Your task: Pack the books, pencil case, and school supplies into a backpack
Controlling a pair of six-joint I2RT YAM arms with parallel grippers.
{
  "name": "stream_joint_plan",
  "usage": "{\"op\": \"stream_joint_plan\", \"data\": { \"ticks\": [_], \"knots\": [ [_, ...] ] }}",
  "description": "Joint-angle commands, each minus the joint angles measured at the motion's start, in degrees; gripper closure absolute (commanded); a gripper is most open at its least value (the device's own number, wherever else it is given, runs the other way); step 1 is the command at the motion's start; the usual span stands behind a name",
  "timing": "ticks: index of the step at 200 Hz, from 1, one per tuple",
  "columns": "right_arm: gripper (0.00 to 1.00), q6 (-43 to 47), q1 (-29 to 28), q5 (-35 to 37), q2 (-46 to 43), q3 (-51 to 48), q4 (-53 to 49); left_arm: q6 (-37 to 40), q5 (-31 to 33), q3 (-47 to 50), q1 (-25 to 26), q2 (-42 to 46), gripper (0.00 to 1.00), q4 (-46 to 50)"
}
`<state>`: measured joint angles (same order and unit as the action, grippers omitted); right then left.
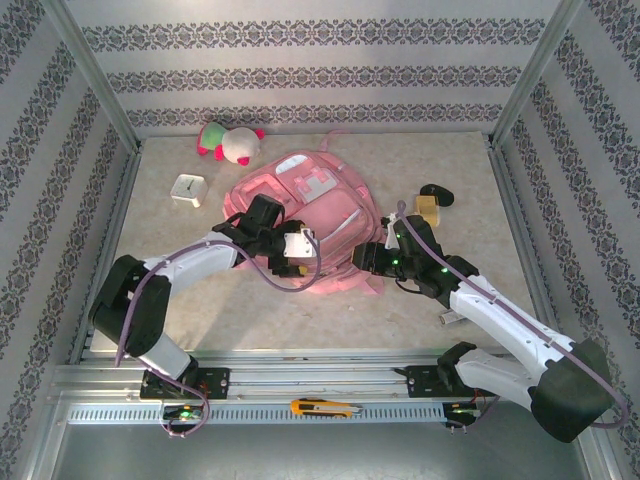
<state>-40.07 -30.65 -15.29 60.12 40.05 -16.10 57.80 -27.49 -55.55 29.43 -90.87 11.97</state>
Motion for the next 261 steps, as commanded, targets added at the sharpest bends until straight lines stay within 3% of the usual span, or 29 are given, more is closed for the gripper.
{"op": "stream_joint_plan", "data": {
  "ticks": [1,41,55,72,89,102,129,171,261],
  "knots": [
    [0.56,0.72,-0.83,1.1,-0.79,0.65,0.72,3.75,1.0,-1.47,0.85,-1.7,0.15,-2.07],
    [0.56,0.18,-0.9,1.49,-1.84,0.12,0.82,4.58,4.12,-1.35,1.91,-4.43,0.15,-6.47],
    [0.55,0.0,-0.9,1.7,-2.42,-0.14,0.77,3.43,4.85,-0.88,1.95,-4.84,0.19,-9.79],
    [0.55,-0.09,-0.89,2.1,-3.22,-0.58,0.54,0.99,3.96,-0.86,2.03,-4.48,0.45,-11.67],
    [0.55,-0.18,-0.9,2.68,-4.18,-1.02,0.2,-3.04,2.18,-0.95,2.04,-2.74,0.62,-11.97],
    [0.55,-0.27,-0.97,3.23,-4.84,-1.25,0.0,-6.77,1.03,-0.75,2.04,-0.88,0.81,-11.88],
    [0.55,-0.22,-0.9,3.78,-5.78,-1.39,0.01,-16.25,-0.17,-0.11,1.86,3.66,1.0,-13.48],
    [0.55,1.06,-2.35,5.57,-6.56,0.23,-1.15,-25.67,-0.64,-2.28,1.34,7.14,1.0,-11.19],
    [0.56,3.91,-14.11,16.0,-5.28,3.02,1.25,-36.59,-2.34,-4.99,1.16,12.56,1.0,-4.41]
  ]
}}
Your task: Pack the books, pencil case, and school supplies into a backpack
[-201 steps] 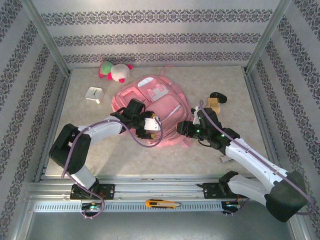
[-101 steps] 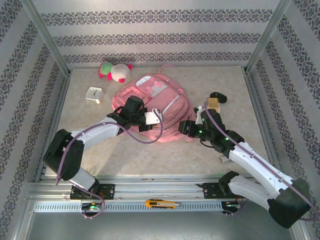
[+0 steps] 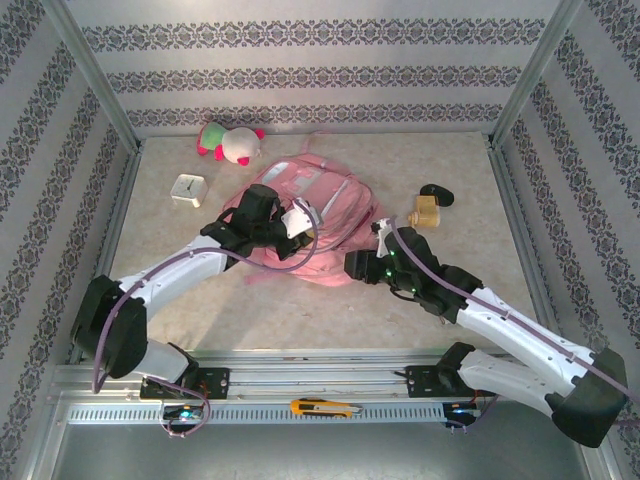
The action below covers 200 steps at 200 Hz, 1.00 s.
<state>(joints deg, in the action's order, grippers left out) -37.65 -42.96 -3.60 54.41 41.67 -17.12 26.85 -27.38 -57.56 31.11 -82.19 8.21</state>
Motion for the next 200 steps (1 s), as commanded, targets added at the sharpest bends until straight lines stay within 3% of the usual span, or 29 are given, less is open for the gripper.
{"op": "stream_joint_plan", "data": {
  "ticks": [1,54,137,163,200],
  "knots": [
    [0.56,1.5,-1.88,4.35,0.43,1.4,2.4,-5.79,-2.48,-3.03,-0.53,3.93,1.0,-0.69],
    [0.56,1.11,-7.96,9.92,-1.13,0.45,10.98,-13.08,-4.65,-3.05,-0.47,4.99,1.0,-2.2],
    [0.55,-6.09,-6.93,8.45,8.82,2.27,8.36,-15.74,-5.34,-2.4,-0.62,5.61,1.0,-2.93],
    [0.53,-4.59,-2.51,3.36,8.52,1.12,8.73,-14.89,-5.91,-2.73,-0.75,5.4,1.0,-2.51],
    [0.49,7.75,7.08,-12.48,2.36,-2.91,11.91,-10.73,-13.33,-1.6,-3.28,6.06,1.0,-1.73]
  ]
}}
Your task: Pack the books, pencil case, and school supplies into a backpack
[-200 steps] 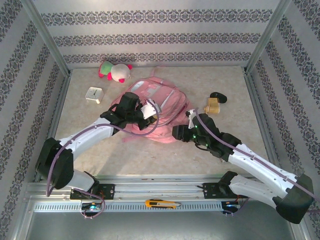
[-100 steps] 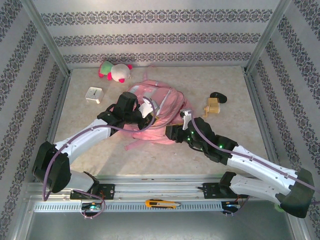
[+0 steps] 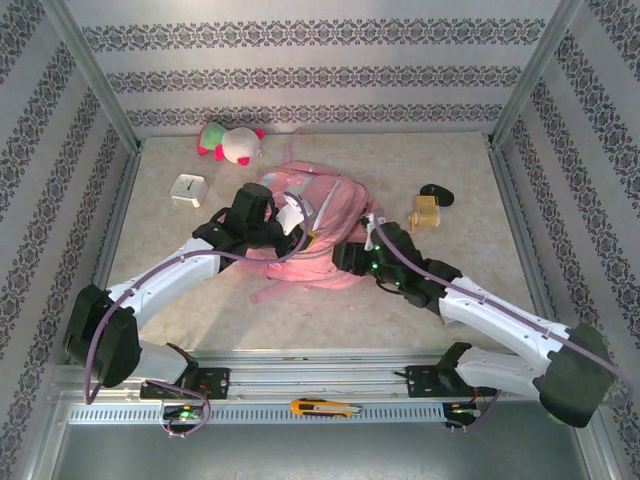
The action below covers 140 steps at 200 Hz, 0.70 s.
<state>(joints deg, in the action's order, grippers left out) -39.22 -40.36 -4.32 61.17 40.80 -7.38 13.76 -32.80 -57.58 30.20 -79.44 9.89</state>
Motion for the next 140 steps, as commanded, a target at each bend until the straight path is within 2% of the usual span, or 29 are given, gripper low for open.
{"op": "stream_joint_plan", "data": {
  "ticks": [1,22,35,48,69,83,106,140],
  "knots": [
    [0.49,9.99,4.71,-12.24,-4.57,-2.08,2.13,2.48,-8.3,-1.49,-2.57,3.36,1.0,-3.49],
    [0.38,20.34,8.83,-19.6,-7.74,-3.7,2.08,4.74,-15.38,0.4,-5.68,3.75,1.0,-5.03],
    [0.4,26.02,9.74,-17.53,-9.61,-4.7,2.51,5.1,-19.47,1.72,-7.55,4.05,1.0,-7.4],
    [0.4,36.36,10.12,-19.6,-11.13,-5.67,2.5,5.54,-22.62,2.93,-8.96,4.5,1.0,-9.79],
    [0.44,54.47,10.04,-22.5,-12.38,-7.01,1.7,6.99,-25.04,4.25,-10.31,4.9,1.0,-11.65],
    [0.46,62.01,10.08,-22.81,-11.16,-6.36,0.87,7.24,-25.64,4.31,-10.77,4.89,1.0,-11.9],
    [0.48,66.71,9.74,-24.99,-6.73,-4.04,1.22,7.25,-26.08,4.23,-10.9,4.89,1.0,-12.16],
    [0.48,67.13,8.23,-25.46,-0.15,-1.91,6.8,7.02,-26.86,4.27,-10.94,5.08,1.0,-12.17]
  ]
}}
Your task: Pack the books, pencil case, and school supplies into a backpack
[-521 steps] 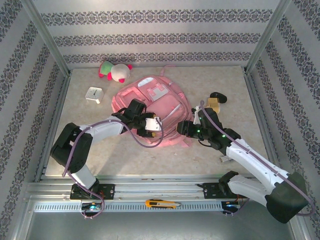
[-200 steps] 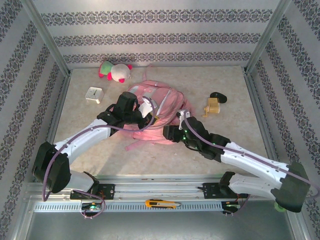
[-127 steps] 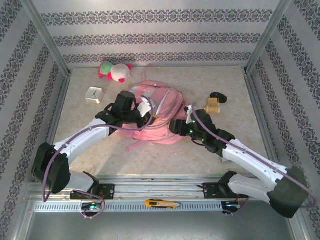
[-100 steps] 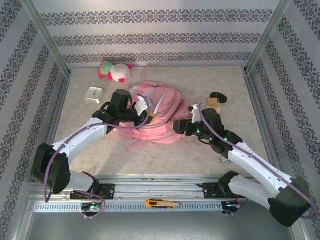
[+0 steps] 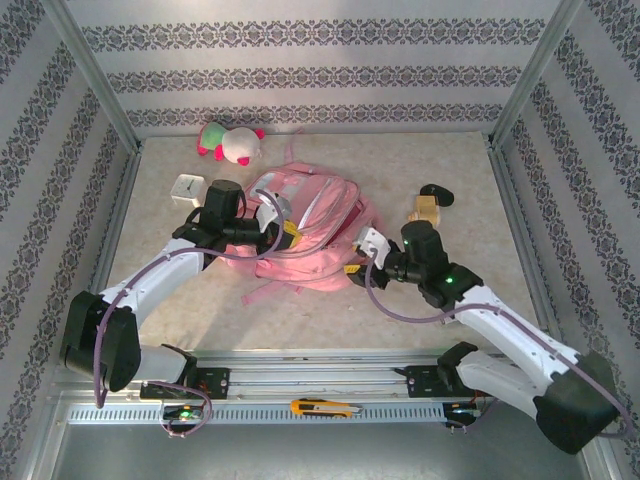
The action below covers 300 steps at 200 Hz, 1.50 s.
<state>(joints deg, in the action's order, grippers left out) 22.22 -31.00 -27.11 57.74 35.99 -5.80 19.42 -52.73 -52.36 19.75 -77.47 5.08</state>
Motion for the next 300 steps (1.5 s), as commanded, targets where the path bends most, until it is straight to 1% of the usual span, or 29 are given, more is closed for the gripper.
{"op": "stream_joint_plan", "data": {
  "ticks": [1,52,79,99,113,158,196,212,247,271,300],
  "knots": [
    [0.48,5.71,-1.19,-2.67,3.49,2.92,5.38,1.38,-6.94,-0.93,-0.5,3.07,1.0,-7.36],
    [0.49,4.21,-2.59,-2.95,8.84,4.35,13.55,1.41,-7.28,-0.77,-0.48,2.91,1.0,-7.37],
    [0.54,2.99,-3.21,-4.94,10.28,5.05,14.98,1.06,-7.41,-0.78,-0.44,2.36,1.0,-8.0],
    [0.64,2.23,-3.49,-4.98,10.64,4.97,15.04,0.88,-7.39,-0.86,-0.5,2.24,1.0,-8.16],
    [0.7,1.8,-3.54,-4.17,10.25,4.63,14.9,0.88,-7.21,-0.82,-0.49,2.28,1.0,-8.25],
    [0.82,0.83,-3.47,2.0,6.42,2.44,13.26,1.72,-5.16,-0.82,-0.54,2.41,1.0,-7.21],
    [0.85,-1.37,-2.85,6.71,2.81,1.76,9.88,3.39,-4.15,-0.99,-0.94,2.52,1.0,-4.84],
    [0.88,-2.62,-2.02,7.7,1.44,1.38,8.42,5.37,-3.47,-1.4,-0.97,2.57,1.0,-2.23],
    [0.93,-4.63,0.52,7.63,-0.16,1.0,5.39,8.43,-1.53,-1.92,-1.23,3.55,1.0,1.66],
    [0.94,-4.51,1.68,7.35,-0.34,1.57,2.88,9.68,-0.81,-2.1,-1.44,3.83,1.0,3.34],
    [0.98,-4.3,2.18,4.88,-0.17,2.41,0.99,10.87,0.21,-2.07,-1.44,3.8,1.0,4.64]
  ]
}}
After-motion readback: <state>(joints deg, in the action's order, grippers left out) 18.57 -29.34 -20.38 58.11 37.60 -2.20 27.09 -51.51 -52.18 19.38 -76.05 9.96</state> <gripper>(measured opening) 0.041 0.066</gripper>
